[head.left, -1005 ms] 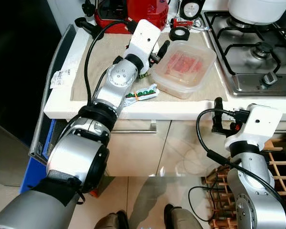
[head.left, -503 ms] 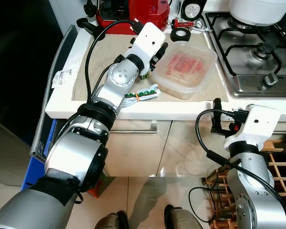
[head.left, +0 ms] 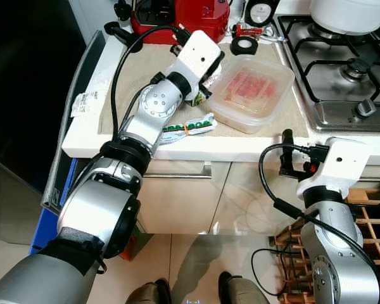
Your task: Restocking fridge
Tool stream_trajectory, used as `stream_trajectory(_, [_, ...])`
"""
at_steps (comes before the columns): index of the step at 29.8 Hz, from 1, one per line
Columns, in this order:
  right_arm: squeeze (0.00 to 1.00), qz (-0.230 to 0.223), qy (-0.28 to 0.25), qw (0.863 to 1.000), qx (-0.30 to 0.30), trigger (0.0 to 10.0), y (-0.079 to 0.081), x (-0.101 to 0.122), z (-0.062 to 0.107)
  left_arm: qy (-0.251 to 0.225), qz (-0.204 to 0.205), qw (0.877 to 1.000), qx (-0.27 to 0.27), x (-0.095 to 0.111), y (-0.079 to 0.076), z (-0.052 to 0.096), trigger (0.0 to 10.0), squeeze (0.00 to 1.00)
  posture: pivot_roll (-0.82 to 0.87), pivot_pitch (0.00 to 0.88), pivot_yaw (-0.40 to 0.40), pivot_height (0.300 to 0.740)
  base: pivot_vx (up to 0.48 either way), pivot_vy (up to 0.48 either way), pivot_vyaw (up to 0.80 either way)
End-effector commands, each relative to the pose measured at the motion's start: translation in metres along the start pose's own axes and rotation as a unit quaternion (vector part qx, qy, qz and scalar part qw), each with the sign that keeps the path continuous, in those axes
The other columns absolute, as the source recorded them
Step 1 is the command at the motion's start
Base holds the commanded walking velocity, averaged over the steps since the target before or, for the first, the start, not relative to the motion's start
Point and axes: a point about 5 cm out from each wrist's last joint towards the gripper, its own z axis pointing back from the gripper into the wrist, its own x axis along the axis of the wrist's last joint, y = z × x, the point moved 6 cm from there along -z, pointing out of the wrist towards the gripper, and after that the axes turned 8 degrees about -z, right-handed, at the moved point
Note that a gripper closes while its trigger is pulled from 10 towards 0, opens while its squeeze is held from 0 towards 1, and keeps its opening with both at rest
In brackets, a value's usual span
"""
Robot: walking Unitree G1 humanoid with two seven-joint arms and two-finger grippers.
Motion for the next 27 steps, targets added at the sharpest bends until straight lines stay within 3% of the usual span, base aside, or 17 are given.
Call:
stream_trajectory(1, [0.00, 0.001, -0.005, 1.000, -0.001, 10.0, 0.000, 0.001, -0.003, -0.011, 0.000, 1.000, -0.011, 0.010, 0.003, -0.003, 0.0, 0.00, -0.28, 0.148, 0.041, 0.740, 0.000, 0.000, 0.00])
stream_trajectory(8, [0.00, -0.003, -0.012, 1.000, 0.003, 10.0, 0.004, 0.002, -0.010, -0.070, -0.004, 0.997, 0.024, 0.046, 0.039, -0.004, 0.0, 0.00, -0.26, 0.118, 0.046, 0.740, 0.000, 0.000, 0.00])
stream_trajectory(19, [0.00, -0.009, -0.021, 1.000, 0.012, 10.0, 0.011, 0.002, -0.019, -0.062, -0.023, 0.997, 0.032, 0.039, 0.044, 0.002, 0.0, 0.00, -0.24, 0.088, 0.050, 0.740, 0.000, 0.000, 0.00])
stream_trajectory(20, [0.00, -0.009, -0.021, 1.000, 0.012, 10.0, 0.011, 0.002, -0.019, -0.065, -0.022, 0.997, 0.032, 0.040, 0.044, 0.003, 8.2, 0.00, -0.24, 0.087, 0.050, 0.740, 0.000, 0.000, 0.00])
stream_trajectory(21, [0.00, -0.009, -0.022, 1.000, 0.011, 10.0, 0.011, 0.002, -0.020, -0.073, -0.025, 0.997, 0.029, 0.042, 0.041, 0.005, 10.0, 1.00, -0.24, 0.086, 0.051, 0.740, 0.000, 0.000, 0.00])
stream_trajectory(24, [0.00, -0.010, -0.025, 1.000, 0.011, 10.0, 0.012, 0.002, -0.020, -0.089, -0.049, 0.995, 0.020, 0.042, 0.029, 0.009, 10.0, 1.00, -0.24, 0.085, 0.051, 0.740, 0.000, 0.000, 0.00])
stream_trajectory(27, [0.00, -0.014, -0.028, 0.999, 0.011, 10.0, 0.012, 0.002, -0.018, -0.073, -0.054, 0.996, 0.009, 0.023, 0.011, 0.014, 10.0, 1.00, -0.23, 0.089, 0.051, 0.740, 0.000, 0.000, 0.00])
